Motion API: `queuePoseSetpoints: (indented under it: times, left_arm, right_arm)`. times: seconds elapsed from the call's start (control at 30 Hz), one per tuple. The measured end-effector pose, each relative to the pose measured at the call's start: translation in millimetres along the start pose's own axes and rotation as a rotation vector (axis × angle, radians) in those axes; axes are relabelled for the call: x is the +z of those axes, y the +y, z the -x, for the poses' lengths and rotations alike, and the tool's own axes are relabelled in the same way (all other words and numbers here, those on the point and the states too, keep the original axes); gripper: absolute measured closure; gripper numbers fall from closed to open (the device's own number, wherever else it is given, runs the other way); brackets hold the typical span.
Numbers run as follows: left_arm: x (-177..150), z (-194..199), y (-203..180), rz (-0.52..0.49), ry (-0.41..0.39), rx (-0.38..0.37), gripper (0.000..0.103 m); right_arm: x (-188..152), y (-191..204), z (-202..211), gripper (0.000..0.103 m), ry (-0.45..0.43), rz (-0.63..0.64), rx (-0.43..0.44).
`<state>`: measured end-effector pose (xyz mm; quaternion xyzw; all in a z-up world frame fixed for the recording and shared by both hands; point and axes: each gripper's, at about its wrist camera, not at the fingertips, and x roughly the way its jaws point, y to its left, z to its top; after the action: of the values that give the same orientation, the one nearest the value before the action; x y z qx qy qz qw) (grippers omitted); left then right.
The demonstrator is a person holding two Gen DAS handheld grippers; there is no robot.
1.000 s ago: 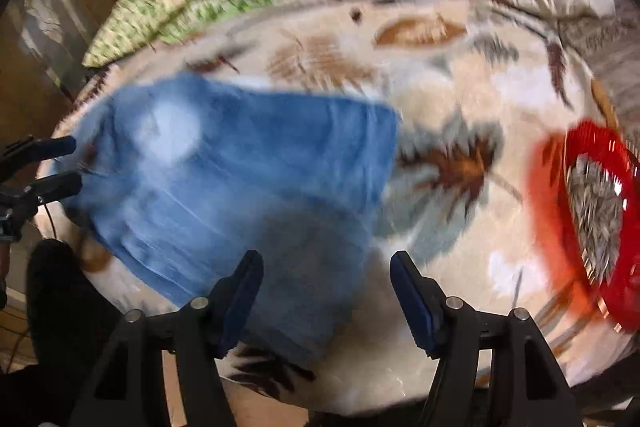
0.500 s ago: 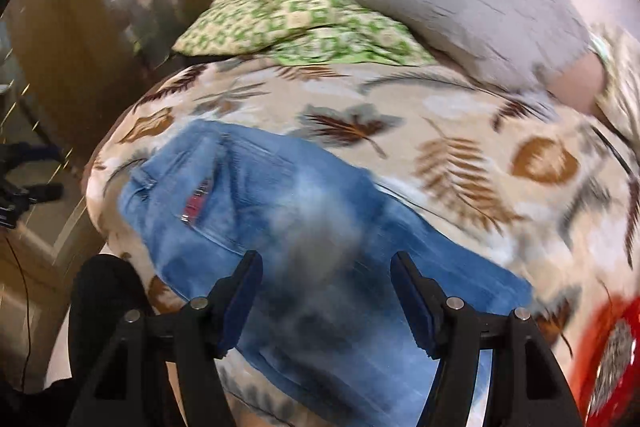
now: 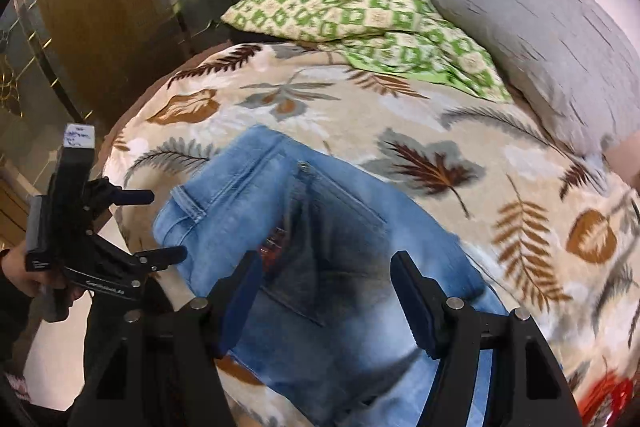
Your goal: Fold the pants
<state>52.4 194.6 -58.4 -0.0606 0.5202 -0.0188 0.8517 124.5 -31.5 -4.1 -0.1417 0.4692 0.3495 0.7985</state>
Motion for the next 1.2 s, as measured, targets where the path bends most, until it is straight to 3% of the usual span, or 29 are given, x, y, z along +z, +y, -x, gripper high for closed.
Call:
queuePoseSetpoints:
  times: [0.17,0.33,0.5,0.73,0.77,0.8,0.83,0.9,0.93,1.03,1.2]
  left_arm:
    - [32,22,30,0.049,-0.047,0.027,0.003]
    - [74,2,49,0.043,-0.005,0.015,0.003]
    - [110,-36,49,0.009,0.074,-0.071,0.003]
    - [130,-89,42,-0.037,0.173,-0.124,0.005]
    - [130,-91,38,-0.064,0.172,-0.13,0.011]
    - [129,-92,34,-0.098,0.174,-0.157,0.041]
    - [128,-94,31,-0.116,0.192,-0.204,0.095]
    - [125,-94,23,-0.163,0.208,-0.188,0.097]
    - [123,-92,19,-0.197,0.203,-0.181,0.097]
    - [121,-74,11,-0.224,0.177,-0.176,0.097]
    - [128,-20,-16,-0.271,0.087,-0.2,0.098]
  right_arm:
    - [-7,39,-8,0.029,0.003,0.111,0.048]
    - [-15,94,-23,0.028,-0.012,0.267,0.07]
    - [-17,136,-46,0.028,-0.015,0.375,0.056]
    - [-21,163,-95,0.028,0.0,0.468,-0.115]
    - [-23,164,-100,0.029,-0.005,0.481,-0.14]
    - [-25,164,-104,0.04,-0.013,0.486,-0.165]
    - [-26,161,-107,0.057,-0.019,0.475,-0.169]
    - [-23,153,-107,0.077,-0.009,0.408,-0.086]
    - [-22,151,-105,0.083,-0.016,0.399,-0.089]
    - [-21,148,-90,0.089,-0.072,0.382,-0.089]
    - [-20,121,-48,0.09,-0.166,0.261,-0.046]
